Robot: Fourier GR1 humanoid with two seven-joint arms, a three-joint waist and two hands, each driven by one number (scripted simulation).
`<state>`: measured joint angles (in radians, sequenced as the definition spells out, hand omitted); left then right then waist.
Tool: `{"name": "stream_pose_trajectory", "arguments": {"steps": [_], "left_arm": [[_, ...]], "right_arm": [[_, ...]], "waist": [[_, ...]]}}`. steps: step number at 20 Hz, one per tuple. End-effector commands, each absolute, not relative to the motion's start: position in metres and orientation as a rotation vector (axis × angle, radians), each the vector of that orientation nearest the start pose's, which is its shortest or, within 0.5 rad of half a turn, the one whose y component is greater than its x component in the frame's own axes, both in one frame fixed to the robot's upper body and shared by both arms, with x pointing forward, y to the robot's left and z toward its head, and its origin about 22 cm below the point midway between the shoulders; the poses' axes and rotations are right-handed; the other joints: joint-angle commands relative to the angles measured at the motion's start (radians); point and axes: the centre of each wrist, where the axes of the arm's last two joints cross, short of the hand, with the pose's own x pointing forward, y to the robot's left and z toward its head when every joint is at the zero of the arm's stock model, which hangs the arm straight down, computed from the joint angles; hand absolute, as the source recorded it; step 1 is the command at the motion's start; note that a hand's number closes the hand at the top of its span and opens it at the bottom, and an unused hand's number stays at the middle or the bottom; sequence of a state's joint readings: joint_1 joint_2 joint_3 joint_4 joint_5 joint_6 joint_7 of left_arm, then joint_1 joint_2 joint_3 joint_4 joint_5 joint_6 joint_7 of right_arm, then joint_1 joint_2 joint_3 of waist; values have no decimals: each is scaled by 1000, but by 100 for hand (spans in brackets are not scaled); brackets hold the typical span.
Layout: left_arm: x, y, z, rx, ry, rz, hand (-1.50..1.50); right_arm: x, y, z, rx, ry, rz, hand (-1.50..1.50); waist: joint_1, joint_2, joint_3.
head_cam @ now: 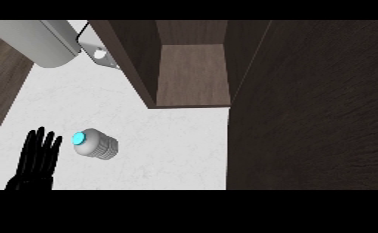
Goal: Pick up the bottled water, place it into the cabinet and close the cabinet
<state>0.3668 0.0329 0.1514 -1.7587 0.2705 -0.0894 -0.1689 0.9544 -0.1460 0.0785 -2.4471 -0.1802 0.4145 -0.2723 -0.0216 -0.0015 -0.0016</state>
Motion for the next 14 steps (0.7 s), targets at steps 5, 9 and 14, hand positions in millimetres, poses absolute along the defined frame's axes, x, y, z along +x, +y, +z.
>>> {"name": "stream_pose_trajectory", "arguments": {"steps": [5,9,14], "left_arm": [[161,300,-73,63,-1584,336,-150],[174,315,-86,60,-1586,353,-150],[192,318,-97,81,-1586,350,-150]], "right_arm": [[13,-264,142,210,-1880,184,-150],[13,-264,147,193,-1881,215,-150],[11,-273,151,191,-1883,213,-150]], "waist": [[-9,-1,0],[-3,1,-1],[3,4,0]]}}
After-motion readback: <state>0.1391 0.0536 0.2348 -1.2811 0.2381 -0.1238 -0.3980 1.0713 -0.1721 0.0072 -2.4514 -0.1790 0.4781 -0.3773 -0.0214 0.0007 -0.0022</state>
